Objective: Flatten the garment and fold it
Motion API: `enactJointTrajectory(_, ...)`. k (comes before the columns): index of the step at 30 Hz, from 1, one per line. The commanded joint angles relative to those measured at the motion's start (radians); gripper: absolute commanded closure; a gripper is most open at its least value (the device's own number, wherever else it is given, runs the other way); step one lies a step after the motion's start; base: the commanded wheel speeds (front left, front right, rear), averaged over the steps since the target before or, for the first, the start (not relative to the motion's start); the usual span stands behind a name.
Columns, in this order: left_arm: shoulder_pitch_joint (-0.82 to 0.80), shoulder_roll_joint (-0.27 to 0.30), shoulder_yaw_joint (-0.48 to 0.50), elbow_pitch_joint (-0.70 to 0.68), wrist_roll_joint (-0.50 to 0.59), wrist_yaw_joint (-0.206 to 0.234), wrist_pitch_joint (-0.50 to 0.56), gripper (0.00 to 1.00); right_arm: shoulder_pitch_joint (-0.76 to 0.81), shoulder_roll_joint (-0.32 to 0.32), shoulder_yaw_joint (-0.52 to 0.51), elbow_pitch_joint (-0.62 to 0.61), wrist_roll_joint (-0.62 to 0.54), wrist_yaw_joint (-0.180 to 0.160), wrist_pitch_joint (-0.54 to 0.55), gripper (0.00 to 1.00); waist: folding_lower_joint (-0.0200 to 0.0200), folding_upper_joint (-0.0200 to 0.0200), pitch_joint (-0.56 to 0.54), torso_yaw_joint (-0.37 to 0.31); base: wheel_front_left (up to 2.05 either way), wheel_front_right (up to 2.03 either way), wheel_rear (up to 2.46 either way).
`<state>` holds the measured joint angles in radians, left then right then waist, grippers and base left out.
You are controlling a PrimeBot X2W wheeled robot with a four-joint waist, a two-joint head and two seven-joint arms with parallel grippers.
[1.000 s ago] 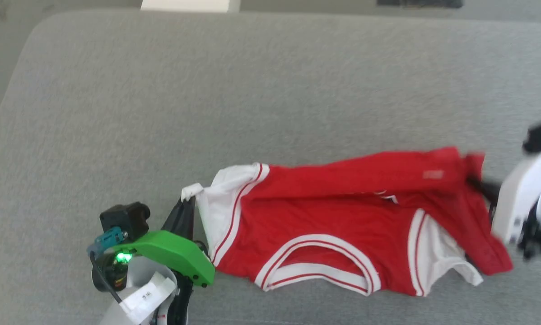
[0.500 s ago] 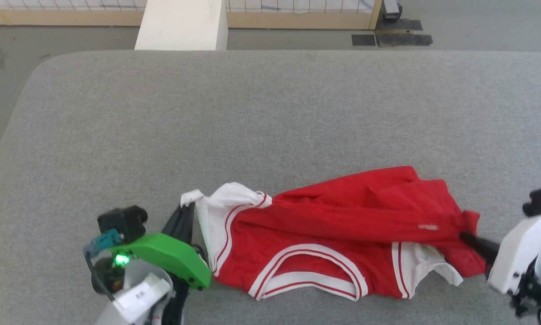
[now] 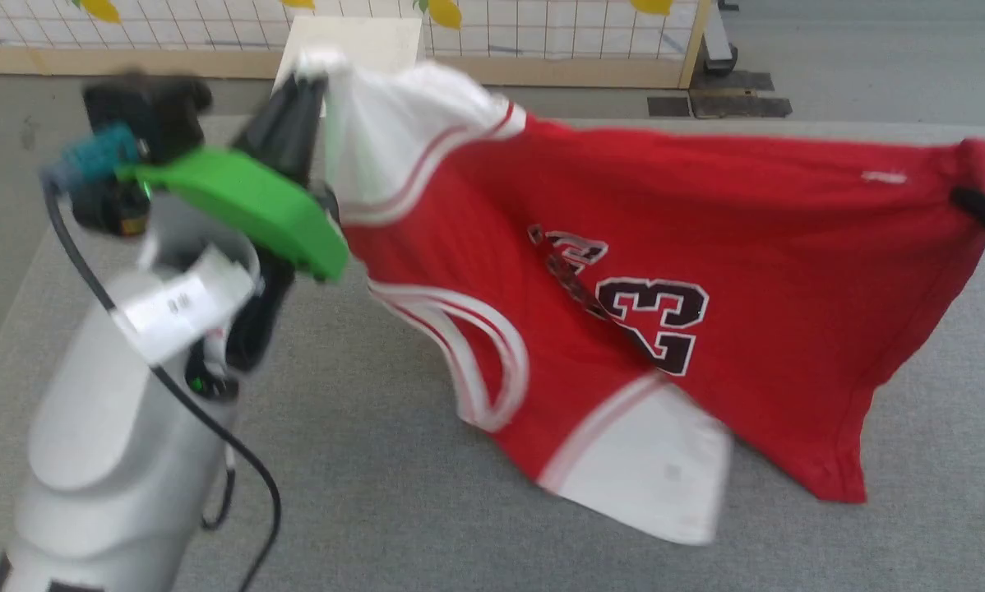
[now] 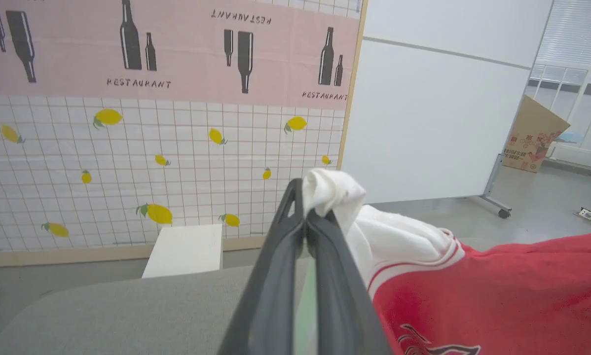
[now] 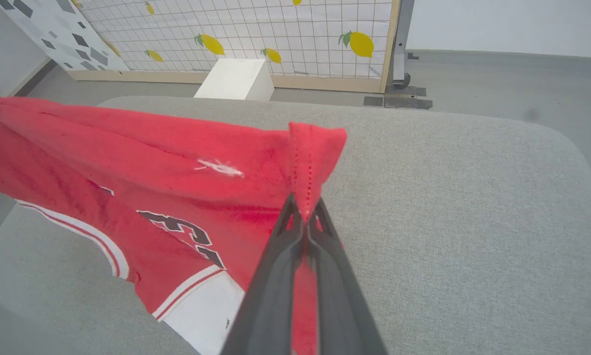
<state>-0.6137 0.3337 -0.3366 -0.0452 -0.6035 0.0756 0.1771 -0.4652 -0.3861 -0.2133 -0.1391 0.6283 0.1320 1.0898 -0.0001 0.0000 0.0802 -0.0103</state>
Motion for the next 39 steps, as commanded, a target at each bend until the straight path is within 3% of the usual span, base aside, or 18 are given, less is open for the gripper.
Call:
enactJointTrajectory(1,-0.055,0.014,0.004,0.008,0.01,-0.01,0.005,1.0,-0.031,-0.008,0.001,0.003,0.009,-0.001,0.012,1.0,0.0001,0.0,-0.014,0.003,0.0,0.0,0.0)
enactJointTrajectory(10,-0.278,0.026,0.025,0.103,0.032,-0.027,0.019,1.0,-0.166,-0.002,0.003,0.003,0.008,-0.001,0.052,1.0,0.0001,0.0,-0.046,-0.005,0.0,0.0,0.0)
enactJointTrajectory(17,-0.373,0.04,0.023,0.184,0.043,-0.037,0.044,1.0,-0.229,0.014,0.005,0.017,-0.012,-0.001,0.055,1.0,0.0001,0.0,0.002,-0.018,0.0,0.0,0.0)
enactJointTrajectory(23,-0.523,0.064,0.015,0.266,0.083,-0.036,0.083,1.0,-0.383,0.053,-0.025,0.091,-0.085,-0.001,0.022,1.0,0.0001,0.0,0.148,-0.031,0.0,0.0,0.0)
enactJointTrajectory(29,-0.755,0.072,0.009,0.36,0.15,-0.006,0.12,1.0,-0.637,0.102,-0.038,0.213,-0.186,-0.001,-0.032,1.0,0.0001,0.0,0.337,-0.052,0.0,0.0,0.0)
enactJointTrajectory(39,-1.101,0.065,-0.012,0.504,0.274,0.031,0.025,1.0,-1.047,0.174,-0.096,0.428,-0.379,-0.001,-0.228,1.0,0.0001,0.0,0.546,-0.075,0.0,0.0,0.0)
